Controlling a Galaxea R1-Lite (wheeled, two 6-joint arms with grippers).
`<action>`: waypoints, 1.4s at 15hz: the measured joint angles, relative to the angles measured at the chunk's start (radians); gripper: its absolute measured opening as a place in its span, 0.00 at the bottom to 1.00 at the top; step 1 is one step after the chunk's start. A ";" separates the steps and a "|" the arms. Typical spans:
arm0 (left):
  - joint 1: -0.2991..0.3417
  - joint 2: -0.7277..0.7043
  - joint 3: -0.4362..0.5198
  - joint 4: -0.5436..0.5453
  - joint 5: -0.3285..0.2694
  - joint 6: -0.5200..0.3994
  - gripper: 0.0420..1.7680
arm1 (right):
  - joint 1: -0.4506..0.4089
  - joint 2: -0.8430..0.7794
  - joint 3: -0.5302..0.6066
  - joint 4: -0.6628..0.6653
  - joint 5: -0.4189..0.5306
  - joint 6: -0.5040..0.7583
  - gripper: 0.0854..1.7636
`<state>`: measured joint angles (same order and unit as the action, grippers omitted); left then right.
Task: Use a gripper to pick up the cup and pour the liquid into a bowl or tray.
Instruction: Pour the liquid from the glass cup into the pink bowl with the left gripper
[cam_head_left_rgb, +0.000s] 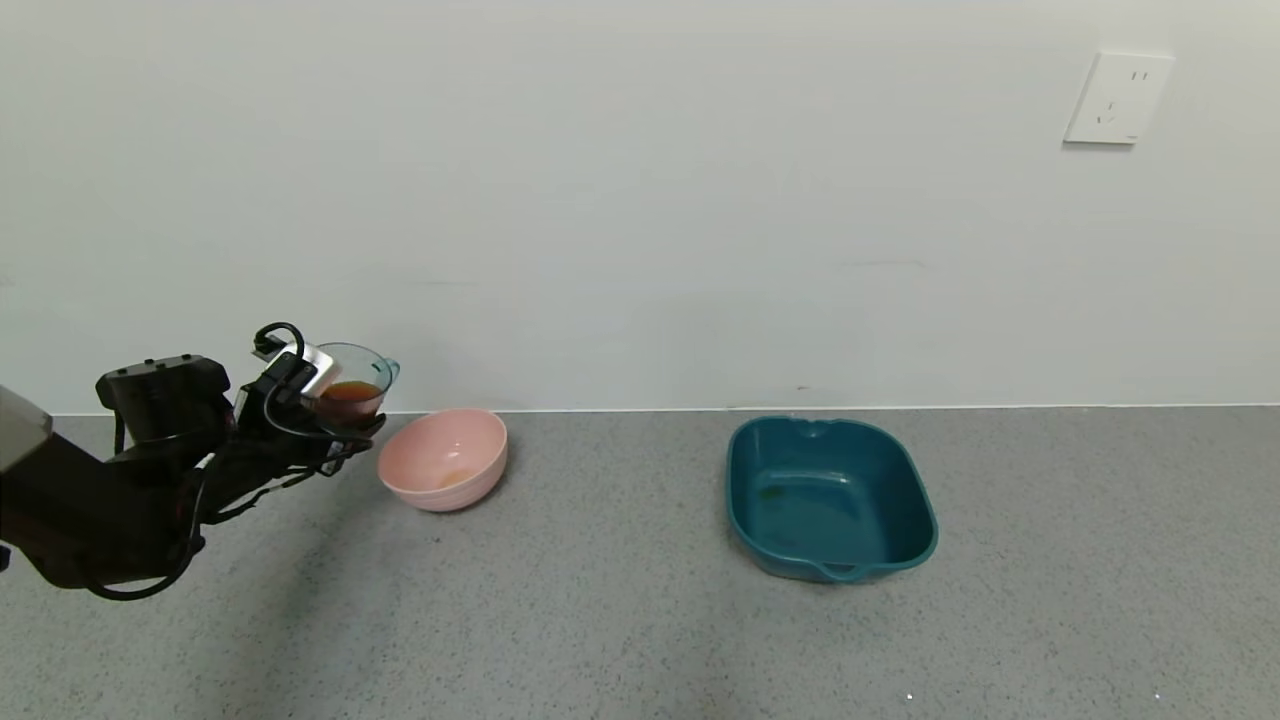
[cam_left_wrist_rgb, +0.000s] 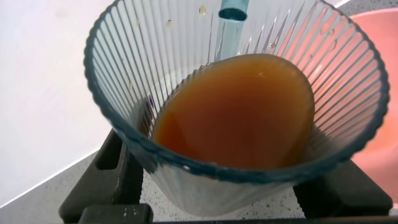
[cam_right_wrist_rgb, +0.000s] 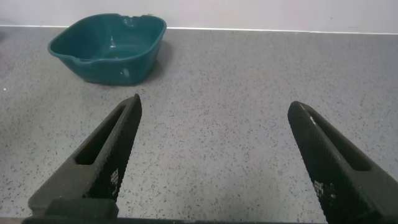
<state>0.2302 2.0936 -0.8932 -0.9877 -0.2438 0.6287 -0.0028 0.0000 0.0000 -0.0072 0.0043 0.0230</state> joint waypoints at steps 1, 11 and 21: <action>0.000 0.000 0.001 0.000 0.001 0.015 0.74 | 0.000 0.000 0.000 0.000 0.000 0.000 0.97; -0.020 -0.004 0.011 0.000 0.051 0.137 0.74 | 0.000 0.000 0.000 0.000 0.000 0.000 0.97; -0.023 -0.010 0.019 -0.001 0.080 0.240 0.74 | 0.000 0.000 0.000 0.000 0.000 0.000 0.97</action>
<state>0.2072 2.0834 -0.8745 -0.9885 -0.1634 0.8683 -0.0028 0.0000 0.0000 -0.0072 0.0047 0.0226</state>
